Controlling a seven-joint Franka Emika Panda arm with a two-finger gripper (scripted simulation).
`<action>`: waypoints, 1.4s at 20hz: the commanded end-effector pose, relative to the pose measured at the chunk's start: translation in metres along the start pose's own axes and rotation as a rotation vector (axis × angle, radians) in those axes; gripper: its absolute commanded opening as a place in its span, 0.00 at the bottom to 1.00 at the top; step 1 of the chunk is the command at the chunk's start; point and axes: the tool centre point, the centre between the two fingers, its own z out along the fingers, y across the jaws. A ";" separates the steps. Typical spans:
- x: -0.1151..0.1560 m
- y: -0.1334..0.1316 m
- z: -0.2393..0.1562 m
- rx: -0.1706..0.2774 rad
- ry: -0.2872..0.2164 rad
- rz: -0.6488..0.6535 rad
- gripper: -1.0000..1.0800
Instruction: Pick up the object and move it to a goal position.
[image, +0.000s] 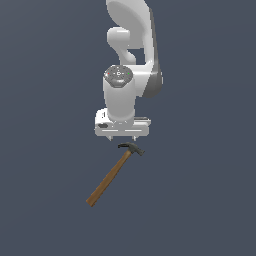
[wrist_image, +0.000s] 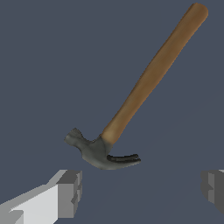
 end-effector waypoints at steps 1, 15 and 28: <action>0.000 0.000 0.000 0.000 0.000 0.000 0.96; 0.009 0.003 -0.018 -0.017 0.039 -0.019 0.96; 0.027 0.014 0.005 -0.003 0.038 0.170 0.96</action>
